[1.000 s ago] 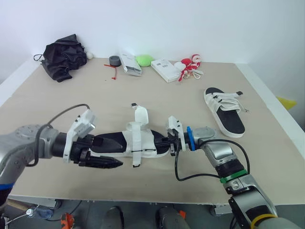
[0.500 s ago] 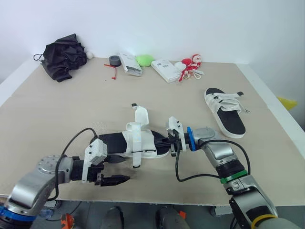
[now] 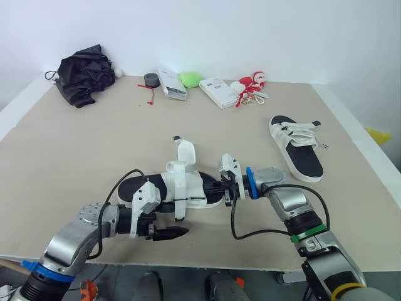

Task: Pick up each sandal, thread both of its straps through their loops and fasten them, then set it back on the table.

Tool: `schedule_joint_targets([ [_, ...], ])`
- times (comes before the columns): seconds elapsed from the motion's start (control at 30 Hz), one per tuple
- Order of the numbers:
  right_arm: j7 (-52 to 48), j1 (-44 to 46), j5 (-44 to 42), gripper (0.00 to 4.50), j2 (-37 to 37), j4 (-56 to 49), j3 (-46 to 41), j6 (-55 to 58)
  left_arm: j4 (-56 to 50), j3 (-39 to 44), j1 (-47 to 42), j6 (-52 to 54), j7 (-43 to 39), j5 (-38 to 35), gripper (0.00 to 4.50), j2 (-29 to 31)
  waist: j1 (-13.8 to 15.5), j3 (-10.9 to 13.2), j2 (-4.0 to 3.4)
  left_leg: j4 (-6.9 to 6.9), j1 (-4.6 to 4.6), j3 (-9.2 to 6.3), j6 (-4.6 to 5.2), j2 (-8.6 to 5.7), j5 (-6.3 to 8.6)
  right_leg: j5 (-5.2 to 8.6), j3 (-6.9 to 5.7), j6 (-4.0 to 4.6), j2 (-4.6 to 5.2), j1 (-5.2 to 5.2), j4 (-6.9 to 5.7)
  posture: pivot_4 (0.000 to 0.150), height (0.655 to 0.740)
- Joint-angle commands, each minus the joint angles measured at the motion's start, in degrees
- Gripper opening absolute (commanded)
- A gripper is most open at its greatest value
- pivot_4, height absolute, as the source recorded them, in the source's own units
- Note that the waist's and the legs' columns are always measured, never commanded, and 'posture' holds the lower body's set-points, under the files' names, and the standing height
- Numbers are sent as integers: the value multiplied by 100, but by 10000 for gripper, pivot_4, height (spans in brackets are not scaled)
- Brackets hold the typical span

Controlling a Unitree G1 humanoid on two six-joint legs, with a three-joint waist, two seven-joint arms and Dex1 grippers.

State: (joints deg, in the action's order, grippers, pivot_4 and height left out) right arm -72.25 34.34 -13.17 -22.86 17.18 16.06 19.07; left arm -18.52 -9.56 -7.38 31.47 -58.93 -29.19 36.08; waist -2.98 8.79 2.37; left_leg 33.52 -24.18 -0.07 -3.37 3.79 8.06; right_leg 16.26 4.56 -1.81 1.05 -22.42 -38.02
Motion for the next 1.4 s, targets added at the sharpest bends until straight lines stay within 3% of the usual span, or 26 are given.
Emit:
schedule_joint_targets([
  [0.03,129,-307,388,0,-96,301,381,298,-4,-12,-134,53,74,-39,27712,-118,1,0,0,0,0,-1,0,0,0,0,0,-1,-1,0,0,1500,7380],
  [0.23,142,-297,388,0,-104,283,370,320,-65,15,-71,164,-158,-144,293,34,0,0,0,0,0,-3,0,0,0,1,0,-2,-5,8,0,1500,7380],
  [0.47,135,-251,395,0,-86,326,375,306,-246,111,-67,678,-422,-550,293,358,-1,0,0,0,0,-3,1,1,2,2,0,-3,-5,6,0,1500,7380],
  [0.73,127,-214,405,0,-76,368,386,285,-898,580,-296,2560,-856,-2356,293,1330,-3,4,-2,0,0,-7,3,4,8,4,-1,-4,-9,-1,-1,1500,7380],
  [0.87,127,-188,412,0,-71,399,391,275,-953,796,-747,3227,-781,-3194,293,1457,-3,4,-1,4,0,-8,3,3,8,4,-1,-4,-9,0,0,1500,7380],
  [1.0,139,-165,420,0,-51,432,389,261,-342,1253,-1574,3689,271,-4746,293,722,13,6,3,5,0,-12,3,3,7,5,-5,-4,-10,4,-1,1500,7380],
  [1.2,161,-143,420,0,-29,465,385,254,969,1731,-2295,3610,2278,-6305,293,-97,-15,14,11,11,-5,-35,5,4,8,-19,1,-48,-35,27,-7,1500,7380],
  [1.4,199,-177,412,0,-29,452,377,248,2351,1827,-2375,3520,4470,-6866,293,-561,0,16,8,16,-6,-46,5,6,7,-26,6,-51,-47,29,-12,1500,7380],
])
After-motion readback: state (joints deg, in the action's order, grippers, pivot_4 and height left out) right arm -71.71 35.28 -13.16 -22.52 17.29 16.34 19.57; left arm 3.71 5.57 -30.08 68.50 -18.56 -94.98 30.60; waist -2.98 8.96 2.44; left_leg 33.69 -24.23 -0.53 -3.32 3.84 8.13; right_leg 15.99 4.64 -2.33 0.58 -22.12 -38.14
